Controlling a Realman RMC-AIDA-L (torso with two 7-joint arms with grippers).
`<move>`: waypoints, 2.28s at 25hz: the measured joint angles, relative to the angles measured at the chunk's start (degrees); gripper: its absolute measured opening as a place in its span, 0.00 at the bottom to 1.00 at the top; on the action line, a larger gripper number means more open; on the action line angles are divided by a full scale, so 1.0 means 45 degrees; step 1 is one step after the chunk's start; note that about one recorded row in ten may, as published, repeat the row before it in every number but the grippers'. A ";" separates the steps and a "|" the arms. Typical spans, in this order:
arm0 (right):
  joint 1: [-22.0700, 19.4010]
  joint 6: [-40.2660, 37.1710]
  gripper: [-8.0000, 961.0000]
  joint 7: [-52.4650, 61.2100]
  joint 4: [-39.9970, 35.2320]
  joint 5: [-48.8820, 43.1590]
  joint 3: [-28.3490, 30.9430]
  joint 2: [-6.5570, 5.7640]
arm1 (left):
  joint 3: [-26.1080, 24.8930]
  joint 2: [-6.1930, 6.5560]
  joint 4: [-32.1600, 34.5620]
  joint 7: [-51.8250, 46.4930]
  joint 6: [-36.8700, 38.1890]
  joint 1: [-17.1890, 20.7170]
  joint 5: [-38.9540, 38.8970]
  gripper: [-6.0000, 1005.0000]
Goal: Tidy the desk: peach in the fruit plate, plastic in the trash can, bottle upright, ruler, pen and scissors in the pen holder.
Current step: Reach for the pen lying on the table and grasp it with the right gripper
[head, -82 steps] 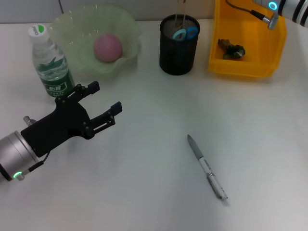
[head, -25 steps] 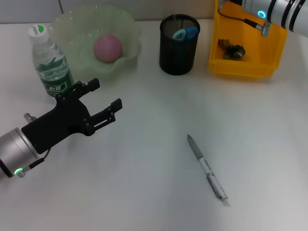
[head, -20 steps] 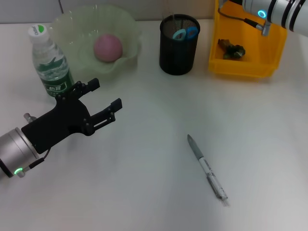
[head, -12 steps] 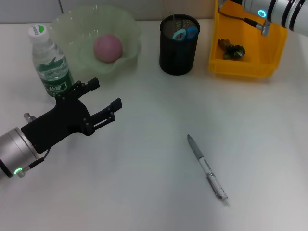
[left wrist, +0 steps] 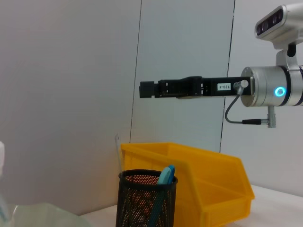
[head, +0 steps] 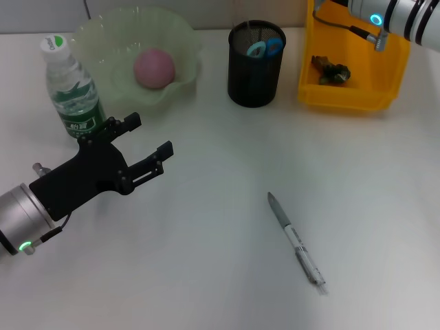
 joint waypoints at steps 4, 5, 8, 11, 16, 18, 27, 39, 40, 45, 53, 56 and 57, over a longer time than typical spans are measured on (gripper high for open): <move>-0.0221 -0.0797 0.77 0.0269 -0.0154 0.0170 0.0135 -0.0035 | 0.0001 0.0001 0.0000 -0.0010 0.0032 0.0022 -0.0013 0.80; -0.0327 -0.1034 0.77 0.0415 -0.0263 0.0210 0.0134 -0.0043 | 0.0001 0.0001 0.0000 -0.0010 0.0032 0.0022 -0.0013 0.80; -0.0940 -0.2250 0.77 0.1200 -0.0910 0.0284 0.0133 -0.0078 | 0.0029 0.0032 0.0022 -0.0213 0.0090 0.0041 -0.0015 0.80; -0.1342 -0.3137 0.77 0.1603 -0.1293 0.0288 0.0136 -0.0115 | 0.0092 0.0052 0.0094 -0.0446 0.0128 0.0042 0.0034 0.80; -0.2188 -0.5606 0.77 0.2478 -0.1849 0.0199 0.0069 -0.0431 | 0.0276 0.0097 0.0151 -0.0500 0.0420 0.0040 0.0148 0.80; -0.2509 -0.6898 0.77 0.3102 -0.1947 -0.0064 0.0014 -0.0756 | 0.0382 0.0115 0.0176 -0.0500 0.0507 0.0044 0.0156 0.80; -0.2588 -0.8955 0.77 0.5244 -0.2584 -0.3002 0.0110 -0.1329 | 0.2830 0.0574 0.1540 -0.1557 0.0951 0.0392 0.0182 0.80; -0.1675 -1.0356 0.77 0.7824 -0.3958 -0.7672 0.0010 -0.1278 | 0.3656 0.1045 0.1860 -0.2037 0.1486 0.0232 0.1389 0.80; -0.1657 -1.0386 0.77 0.7824 -0.4026 -0.7819 0.0010 -0.1278 | 0.3650 0.1030 0.1862 -0.2039 0.1487 0.0232 0.1417 0.80; -0.1532 -1.0460 0.77 0.7562 -0.4154 -0.8098 0.0038 -0.1278 | 0.3398 0.0942 0.1856 -0.2044 0.1485 0.0270 0.1358 0.80; -0.1386 -1.0155 0.77 0.5740 -0.4398 -0.7974 0.0144 -0.0754 | 0.2981 0.0709 0.1859 -0.2099 0.1430 0.0261 0.1410 0.80; -0.1201 -1.0200 0.77 0.4624 -0.4447 -0.7974 0.0124 -0.0518 | 0.2978 0.0720 0.1859 -0.2176 0.1463 0.0236 0.1415 0.80; -0.1131 -1.0318 0.77 0.4329 -0.4455 -0.7976 0.0092 -0.0492 | 0.2977 0.0725 0.1859 -0.2199 0.1469 0.0235 0.1414 0.80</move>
